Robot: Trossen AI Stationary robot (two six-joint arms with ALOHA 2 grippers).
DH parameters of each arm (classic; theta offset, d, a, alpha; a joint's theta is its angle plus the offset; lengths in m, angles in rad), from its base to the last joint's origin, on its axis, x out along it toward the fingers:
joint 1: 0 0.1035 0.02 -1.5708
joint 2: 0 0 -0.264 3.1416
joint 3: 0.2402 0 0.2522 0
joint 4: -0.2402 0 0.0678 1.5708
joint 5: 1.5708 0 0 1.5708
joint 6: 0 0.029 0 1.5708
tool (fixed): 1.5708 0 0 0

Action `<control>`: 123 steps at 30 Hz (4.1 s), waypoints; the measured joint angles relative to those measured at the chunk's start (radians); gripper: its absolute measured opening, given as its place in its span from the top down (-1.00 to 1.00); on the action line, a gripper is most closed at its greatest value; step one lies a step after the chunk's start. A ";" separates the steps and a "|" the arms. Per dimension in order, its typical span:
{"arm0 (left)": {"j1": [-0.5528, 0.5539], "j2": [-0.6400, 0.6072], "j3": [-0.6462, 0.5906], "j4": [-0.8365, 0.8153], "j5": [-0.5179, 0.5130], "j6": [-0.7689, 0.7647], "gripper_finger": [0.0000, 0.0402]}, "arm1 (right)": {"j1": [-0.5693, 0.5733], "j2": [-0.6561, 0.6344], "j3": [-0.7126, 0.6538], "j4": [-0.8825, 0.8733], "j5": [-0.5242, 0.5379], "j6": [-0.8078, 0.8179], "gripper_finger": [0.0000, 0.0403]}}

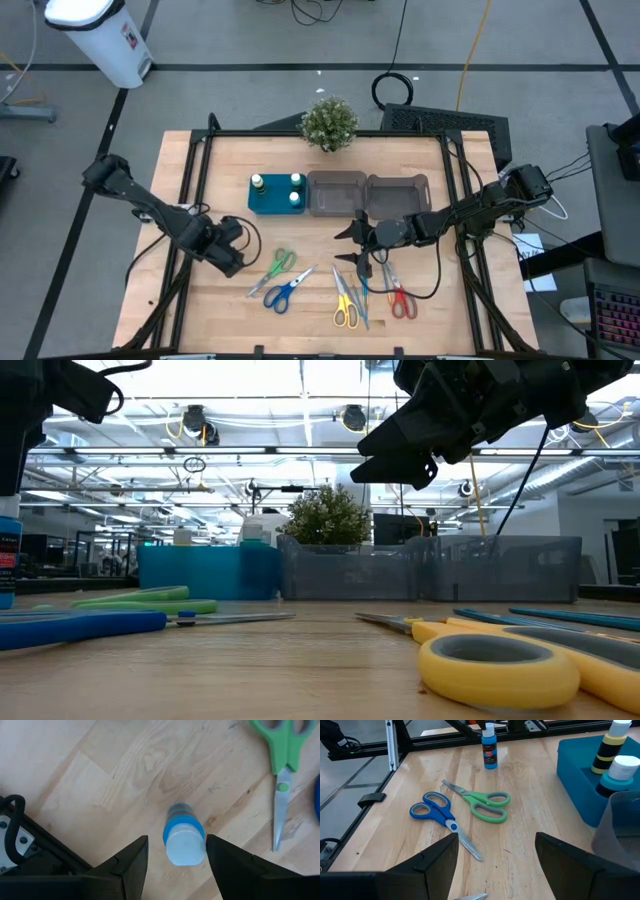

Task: Pick & Place Paint Supplies
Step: Put the blue paint bottle into the blue bin

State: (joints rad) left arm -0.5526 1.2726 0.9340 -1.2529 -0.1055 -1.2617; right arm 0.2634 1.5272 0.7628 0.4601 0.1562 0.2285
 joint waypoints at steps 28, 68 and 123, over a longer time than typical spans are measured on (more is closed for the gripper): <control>0.000 0.020 -0.057 0.049 0.029 0.007 -0.04 | 0.000 0.000 0.000 -0.001 -0.001 0.021 -0.26; 0.000 0.019 -0.058 0.084 0.025 0.030 -0.04 | 0.000 0.000 0.000 -0.001 -0.001 0.021 -0.26; 0.219 0.002 0.312 0.040 -0.072 0.563 0.40 | 0.000 0.000 0.000 0.000 -0.001 0.022 -0.26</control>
State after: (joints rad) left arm -0.3336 1.2743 1.2456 -1.2133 -0.1779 -0.6990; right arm 0.2638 1.5270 0.7624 0.4603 0.1555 0.2501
